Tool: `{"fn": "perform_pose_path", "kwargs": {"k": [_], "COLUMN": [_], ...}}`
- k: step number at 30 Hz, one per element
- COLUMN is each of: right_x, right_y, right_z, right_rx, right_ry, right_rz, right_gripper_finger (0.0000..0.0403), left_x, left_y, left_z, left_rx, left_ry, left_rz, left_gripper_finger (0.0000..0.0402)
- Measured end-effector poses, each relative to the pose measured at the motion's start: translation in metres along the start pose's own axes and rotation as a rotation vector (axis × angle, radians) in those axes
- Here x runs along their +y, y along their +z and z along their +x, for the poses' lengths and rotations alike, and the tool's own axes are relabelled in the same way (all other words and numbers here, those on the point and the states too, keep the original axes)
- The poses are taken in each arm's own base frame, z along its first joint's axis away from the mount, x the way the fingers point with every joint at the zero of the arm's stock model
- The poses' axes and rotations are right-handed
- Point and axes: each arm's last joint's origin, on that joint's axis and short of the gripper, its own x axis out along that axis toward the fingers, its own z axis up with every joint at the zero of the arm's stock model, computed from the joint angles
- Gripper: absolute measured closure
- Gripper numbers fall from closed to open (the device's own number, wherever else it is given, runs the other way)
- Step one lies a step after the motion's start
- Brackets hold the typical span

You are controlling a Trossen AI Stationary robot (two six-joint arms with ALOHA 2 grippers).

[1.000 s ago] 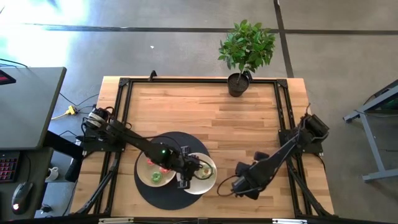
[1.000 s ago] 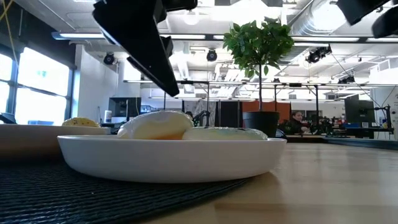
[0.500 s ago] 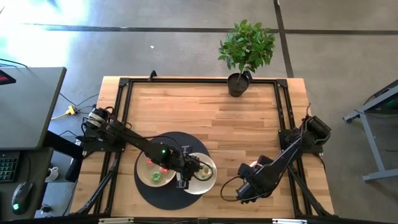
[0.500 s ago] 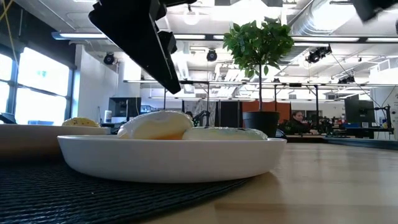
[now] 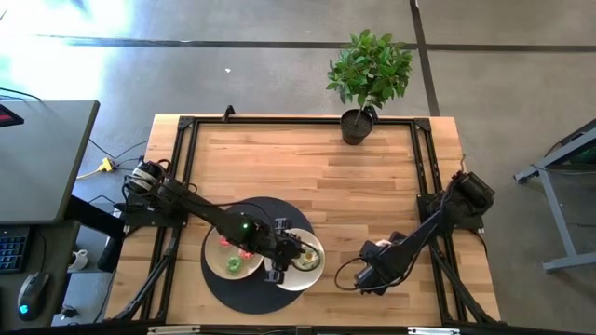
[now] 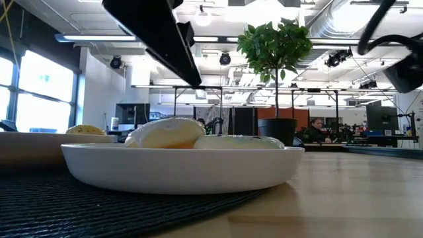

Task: Pick & Place donuts
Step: Put the big purple donut on the right white plate

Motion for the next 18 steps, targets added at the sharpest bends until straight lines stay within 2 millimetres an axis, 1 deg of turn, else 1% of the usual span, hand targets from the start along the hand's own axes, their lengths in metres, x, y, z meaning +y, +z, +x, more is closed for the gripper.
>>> {"fn": "perform_pose_path", "kwargs": {"k": [4, 6, 9, 12, 13, 15, 18], "right_x": [-0.001, -0.001, -0.001, 0.000, 0.000, 0.005, 0.014], "right_y": [0.005, 0.006, 0.006, 0.007, 0.007, 0.009, 0.013], "right_z": [0.000, 0.000, 0.000, 0.000, -0.002, -0.008, -0.026], "right_rx": [-0.067, -0.076, -0.075, -0.077, -0.083, -0.121, -0.230], "right_ry": [-0.015, -0.012, -0.009, -0.006, -0.004, 0.016, 0.036], "right_rz": [0.006, 0.008, 0.007, -0.008, -0.029, -0.080, -0.135], "right_gripper_finger": [0.0275, 0.0283, 0.0314, 0.0362, 0.0378, 0.0392, 0.0379], "left_x": [-0.001, -0.002, -0.002, -0.002, -0.001, 0.000, 0.003], "left_y": [0.007, 0.010, 0.014, 0.016, 0.017, 0.020, 0.021], "left_z": [-0.004, -0.007, -0.011, -0.016, -0.018, -0.022, -0.027], "left_rx": [-0.020, -0.022, -0.006, 0.015, 0.023, 0.031, 0.037], "left_ry": [-0.006, -0.007, -0.003, 0.010, 0.028, 0.079, 0.163], "left_rz": [-0.004, -0.006, -0.013, -0.030, -0.037, -0.056, -0.101], "left_gripper_finger": [0.0212, 0.0212, 0.0212, 0.0213, 0.0213, 0.0213, 0.0213]}}
